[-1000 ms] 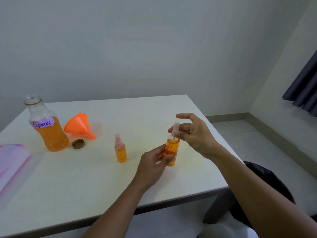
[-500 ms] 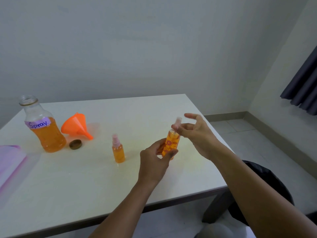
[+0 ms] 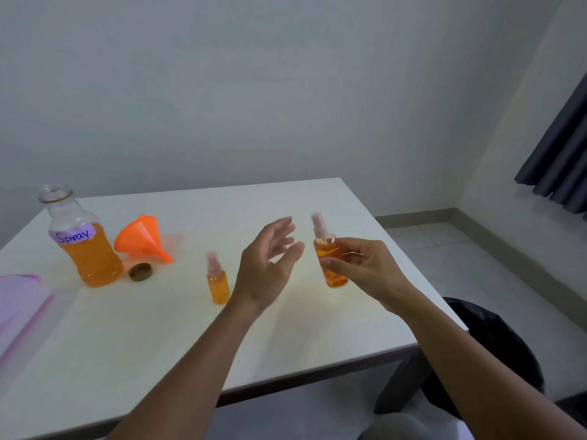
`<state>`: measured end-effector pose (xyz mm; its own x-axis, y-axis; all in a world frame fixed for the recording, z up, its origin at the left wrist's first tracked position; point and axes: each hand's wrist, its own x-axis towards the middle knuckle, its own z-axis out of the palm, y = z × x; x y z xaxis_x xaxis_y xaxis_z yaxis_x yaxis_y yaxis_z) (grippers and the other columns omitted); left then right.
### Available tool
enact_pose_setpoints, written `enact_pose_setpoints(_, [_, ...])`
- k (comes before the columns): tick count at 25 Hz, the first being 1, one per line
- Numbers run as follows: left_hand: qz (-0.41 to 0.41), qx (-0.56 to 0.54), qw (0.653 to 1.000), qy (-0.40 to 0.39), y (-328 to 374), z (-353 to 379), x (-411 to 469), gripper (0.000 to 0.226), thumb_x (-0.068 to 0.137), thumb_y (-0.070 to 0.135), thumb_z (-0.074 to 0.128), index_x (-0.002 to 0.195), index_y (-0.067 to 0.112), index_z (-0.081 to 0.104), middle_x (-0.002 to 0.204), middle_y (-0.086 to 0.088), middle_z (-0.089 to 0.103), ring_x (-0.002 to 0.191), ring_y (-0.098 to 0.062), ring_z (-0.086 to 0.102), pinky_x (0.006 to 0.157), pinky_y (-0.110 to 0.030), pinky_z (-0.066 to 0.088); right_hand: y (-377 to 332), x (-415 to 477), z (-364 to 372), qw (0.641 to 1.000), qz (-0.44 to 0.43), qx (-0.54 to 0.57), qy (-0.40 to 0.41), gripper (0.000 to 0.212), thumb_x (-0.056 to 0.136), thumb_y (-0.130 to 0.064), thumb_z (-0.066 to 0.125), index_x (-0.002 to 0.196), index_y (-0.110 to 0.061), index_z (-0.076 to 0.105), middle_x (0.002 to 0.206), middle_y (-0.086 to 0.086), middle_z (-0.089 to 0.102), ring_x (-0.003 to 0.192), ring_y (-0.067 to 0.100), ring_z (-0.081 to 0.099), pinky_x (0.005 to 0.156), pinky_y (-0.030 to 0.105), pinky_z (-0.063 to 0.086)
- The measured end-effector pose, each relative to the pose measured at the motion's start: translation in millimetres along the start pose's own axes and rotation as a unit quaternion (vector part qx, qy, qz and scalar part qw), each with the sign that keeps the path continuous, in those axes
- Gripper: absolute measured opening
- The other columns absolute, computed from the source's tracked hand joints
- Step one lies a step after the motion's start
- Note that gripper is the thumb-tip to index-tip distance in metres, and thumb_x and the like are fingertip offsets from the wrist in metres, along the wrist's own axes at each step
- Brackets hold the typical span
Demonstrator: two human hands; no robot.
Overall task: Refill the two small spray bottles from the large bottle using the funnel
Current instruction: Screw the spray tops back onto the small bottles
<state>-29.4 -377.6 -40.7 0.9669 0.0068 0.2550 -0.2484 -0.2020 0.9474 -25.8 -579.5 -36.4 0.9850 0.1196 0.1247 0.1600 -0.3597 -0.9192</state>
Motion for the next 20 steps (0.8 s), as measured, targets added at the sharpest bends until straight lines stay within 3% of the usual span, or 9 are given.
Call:
enact_pose_setpoints(2, [0.026,0.023,0.998,-0.054,17.6,0.7,11.3,0.052,0.09,0.048,0.063,0.139,0.03,0.053,0.133,0.015,0.063,0.119,-0.005,0.062,0.098,-0.023,0.05,-1.1,-3.3,2.2,0.998,-0.013,-0.069,-0.002,0.055,0.072,-0.05,0.076,0.122,-0.028,0.07,0.106,-0.015,0.071,0.093,0.008,0.07,0.071,0.013,0.053])
enact_pose_setpoints(6, [0.004,0.036,0.993,-0.108,28.9,3.8,24.5,0.039,0.092,0.041,0.065,0.128,0.025,0.065,0.112,0.008,0.075,0.105,-0.006,0.07,0.097,-0.025,0.052,-2.0,-9.2,6.2,0.989,-0.031,-0.141,0.019,0.041,0.083,-0.04,0.077,0.121,-0.025,0.071,0.092,-0.026,0.065,0.083,0.003,0.067,0.064,0.006,0.047])
enact_pose_setpoints(10, [0.006,0.04,0.998,-0.054,20.7,9.0,25.2,0.027,0.091,0.035,0.069,0.109,0.016,0.073,0.099,0.003,0.079,0.091,-0.011,0.075,0.09,-0.031,0.058,0.2,-10.3,11.8,0.985,-0.041,-0.165,0.04,0.035,0.086,-0.041,0.076,0.118,-0.027,0.07,0.099,-0.013,0.069,0.088,0.013,0.067,0.072,0.017,0.054])
enact_pose_setpoints(13, [0.014,0.004,0.999,0.043,24.2,12.3,26.9,0.022,0.092,0.031,0.067,0.101,0.013,0.074,0.089,0.0,0.079,0.079,-0.014,0.077,0.081,-0.037,0.062,5.9,-11.3,17.4,0.981,-0.055,-0.175,0.069,0.026,0.085,-0.038,0.078,0.108,-0.026,0.071,0.093,-0.007,0.071,0.082,0.018,0.067,0.073,0.031,0.059])
enact_pose_setpoints(15, [0.01,-0.024,0.994,0.104,32.9,5.3,34.1,0.025,0.091,0.033,0.069,0.102,0.011,0.073,0.084,-0.001,0.078,0.07,-0.015,0.076,0.074,-0.033,0.063,17.4,-15.2,20.5,0.979,-0.045,-0.18,0.089,0.022,0.083,-0.039,0.08,0.1,-0.029,0.069,0.088,-0.008,0.07,0.079,0.019,0.067,0.074,0.035,0.061])
enact_pose_setpoints(18, [0.002,0.008,0.994,0.113,37.2,-1.6,35.2,0.031,0.09,0.038,0.07,0.107,0.012,0.071,0.083,0.0,0.078,0.068,-0.009,0.075,0.066,-0.015,0.058,25.0,-22.3,21.4,0.988,-0.012,-0.12,0.095,0.029,0.081,-0.04,0.08,0.104,-0.035,0.062,0.094,-0.018,0.066,0.084,0.013,0.068,0.071,0.019,0.06])
enact_pose_setpoints(20, [-0.004,0.041,0.994,0.099,28.7,0.6,26.2,0.035,0.09,0.043,0.068,0.111,0.016,0.07,0.09,0.003,0.078,0.073,-0.005,0.075,0.067,-0.012,0.056,20.9,-24.3,21.6,0.994,-0.006,-0.073,0.084,0.042,0.079,-0.041,0.08,0.114,-0.038,0.057,0.102,-0.023,0.062,0.09,0.01,0.067,0.063,0.009,0.053])
